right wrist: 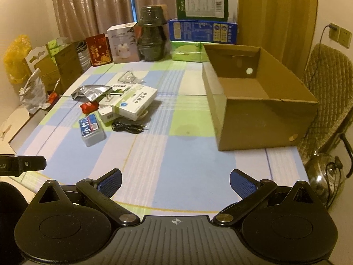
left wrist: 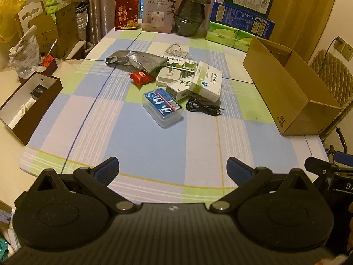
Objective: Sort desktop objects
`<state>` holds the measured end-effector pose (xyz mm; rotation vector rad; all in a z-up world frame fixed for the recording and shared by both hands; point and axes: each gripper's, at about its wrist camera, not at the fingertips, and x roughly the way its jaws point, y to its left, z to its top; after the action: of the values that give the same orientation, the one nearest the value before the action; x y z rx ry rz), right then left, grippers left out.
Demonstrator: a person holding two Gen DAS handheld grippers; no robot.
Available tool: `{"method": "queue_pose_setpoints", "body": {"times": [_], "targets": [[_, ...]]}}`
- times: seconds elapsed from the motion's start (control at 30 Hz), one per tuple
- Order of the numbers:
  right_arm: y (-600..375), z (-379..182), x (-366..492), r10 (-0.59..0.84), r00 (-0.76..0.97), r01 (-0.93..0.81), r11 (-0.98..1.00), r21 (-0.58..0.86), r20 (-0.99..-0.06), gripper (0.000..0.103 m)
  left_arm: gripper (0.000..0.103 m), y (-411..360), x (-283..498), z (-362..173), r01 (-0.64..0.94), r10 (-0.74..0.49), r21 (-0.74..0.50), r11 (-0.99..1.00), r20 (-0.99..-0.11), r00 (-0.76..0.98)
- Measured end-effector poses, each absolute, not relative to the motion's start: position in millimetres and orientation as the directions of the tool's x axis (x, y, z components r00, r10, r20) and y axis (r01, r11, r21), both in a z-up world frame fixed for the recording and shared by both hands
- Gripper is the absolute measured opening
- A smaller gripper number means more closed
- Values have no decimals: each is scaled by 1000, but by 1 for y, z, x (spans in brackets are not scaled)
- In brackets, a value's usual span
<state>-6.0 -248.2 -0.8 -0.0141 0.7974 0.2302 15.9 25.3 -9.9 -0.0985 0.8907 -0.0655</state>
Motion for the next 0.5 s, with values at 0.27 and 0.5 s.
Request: {"method": "queue_pose_setpoints", "body": {"times": [0.27,0.5], "targets": [[-226,-6,13,271,665,-286,953,98,-696,101,102,40,32,-14,5,-74,-92,996,-777,625],[-202,-11,43,332,661,-364,926,100,-673,101,102,53,66,-15,46,-82,-68,997,-775,626]]}}
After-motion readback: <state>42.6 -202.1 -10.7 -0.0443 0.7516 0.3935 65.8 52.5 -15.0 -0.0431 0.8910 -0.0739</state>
